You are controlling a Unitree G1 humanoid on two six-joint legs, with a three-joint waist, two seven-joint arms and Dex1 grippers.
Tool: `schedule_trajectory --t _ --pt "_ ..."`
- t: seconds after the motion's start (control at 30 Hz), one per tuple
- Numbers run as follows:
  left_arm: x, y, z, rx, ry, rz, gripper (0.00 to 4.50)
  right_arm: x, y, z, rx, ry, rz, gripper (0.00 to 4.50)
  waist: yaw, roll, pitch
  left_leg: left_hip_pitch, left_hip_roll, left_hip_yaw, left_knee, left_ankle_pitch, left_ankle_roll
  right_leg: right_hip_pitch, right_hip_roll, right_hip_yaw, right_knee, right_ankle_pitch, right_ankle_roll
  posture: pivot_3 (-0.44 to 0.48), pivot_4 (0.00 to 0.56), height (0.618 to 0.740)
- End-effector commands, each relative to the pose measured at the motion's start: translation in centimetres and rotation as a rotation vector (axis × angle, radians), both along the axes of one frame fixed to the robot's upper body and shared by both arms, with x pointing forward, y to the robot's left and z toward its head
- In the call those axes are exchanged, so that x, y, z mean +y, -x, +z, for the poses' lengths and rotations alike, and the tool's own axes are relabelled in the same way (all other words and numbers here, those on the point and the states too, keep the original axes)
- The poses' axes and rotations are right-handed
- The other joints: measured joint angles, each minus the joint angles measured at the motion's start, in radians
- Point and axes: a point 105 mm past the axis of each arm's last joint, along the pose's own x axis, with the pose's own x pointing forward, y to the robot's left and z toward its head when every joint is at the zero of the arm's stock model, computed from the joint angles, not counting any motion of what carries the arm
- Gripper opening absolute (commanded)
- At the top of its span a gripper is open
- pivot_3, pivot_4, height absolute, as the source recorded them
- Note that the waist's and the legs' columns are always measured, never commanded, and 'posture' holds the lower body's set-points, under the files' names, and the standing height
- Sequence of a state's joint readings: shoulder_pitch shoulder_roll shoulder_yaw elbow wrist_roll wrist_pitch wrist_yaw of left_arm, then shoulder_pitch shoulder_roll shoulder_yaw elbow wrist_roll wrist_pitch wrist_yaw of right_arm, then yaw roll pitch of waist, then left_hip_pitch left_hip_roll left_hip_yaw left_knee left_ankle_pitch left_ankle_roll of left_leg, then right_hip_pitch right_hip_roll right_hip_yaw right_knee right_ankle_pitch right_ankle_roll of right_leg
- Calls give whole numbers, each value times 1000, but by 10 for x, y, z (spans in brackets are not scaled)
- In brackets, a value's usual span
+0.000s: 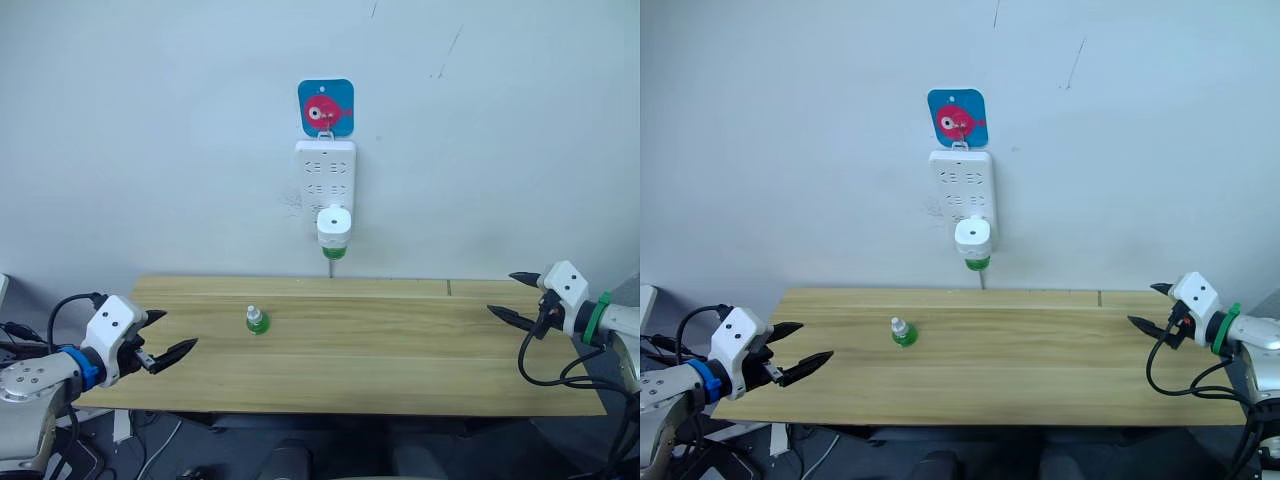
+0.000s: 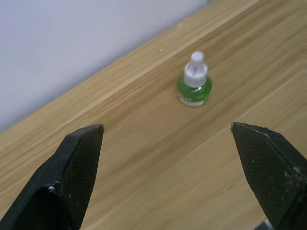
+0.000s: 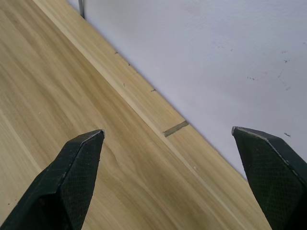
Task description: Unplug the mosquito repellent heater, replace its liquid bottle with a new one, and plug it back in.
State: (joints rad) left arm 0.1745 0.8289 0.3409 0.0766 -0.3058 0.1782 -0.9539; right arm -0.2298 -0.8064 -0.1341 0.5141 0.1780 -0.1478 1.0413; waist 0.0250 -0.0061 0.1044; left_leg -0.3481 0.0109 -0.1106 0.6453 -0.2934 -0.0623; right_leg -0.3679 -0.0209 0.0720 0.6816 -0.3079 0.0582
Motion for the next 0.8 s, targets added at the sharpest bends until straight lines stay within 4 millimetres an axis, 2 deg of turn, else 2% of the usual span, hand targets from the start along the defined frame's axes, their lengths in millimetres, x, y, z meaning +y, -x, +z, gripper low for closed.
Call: schedule_trajectory --t 0.03,0.17,0.5,0.7,0.8 --pt "7 -4 20 -66 23 5 4500 2 -4 16 -51 -12 9 4462 0 0 0 0 0 0 0 0 0 0 0 0 0 0 0 151 53 734" --pt "13 -6 23 -97 -19 10 4500 2 -4 19 -30 -59 -14 4462 0 0 0 0 0 0 0 0 0 0 0 0 0 0 0 149 53 734" --pt "28 -15 25 -161 -59 105 4500 6 -1 15 -46 -6 -1 4462 0 0 0 0 0 0 0 0 0 0 0 0 0 0 0 142 65 734" --pt "23 -23 34 -178 10 129 4500 9 -1 18 -69 -29 -9 4462 -2 0 0 0 0 0 0 0 0 0 0 0 0 0 0 124 76 734" --pt "12 -28 40 -186 52 96 4500 19 1 27 -100 -62 4 4462 -4 0 1 0 0 0 0 0 0 0 0 0 0 0 0 89 85 734"
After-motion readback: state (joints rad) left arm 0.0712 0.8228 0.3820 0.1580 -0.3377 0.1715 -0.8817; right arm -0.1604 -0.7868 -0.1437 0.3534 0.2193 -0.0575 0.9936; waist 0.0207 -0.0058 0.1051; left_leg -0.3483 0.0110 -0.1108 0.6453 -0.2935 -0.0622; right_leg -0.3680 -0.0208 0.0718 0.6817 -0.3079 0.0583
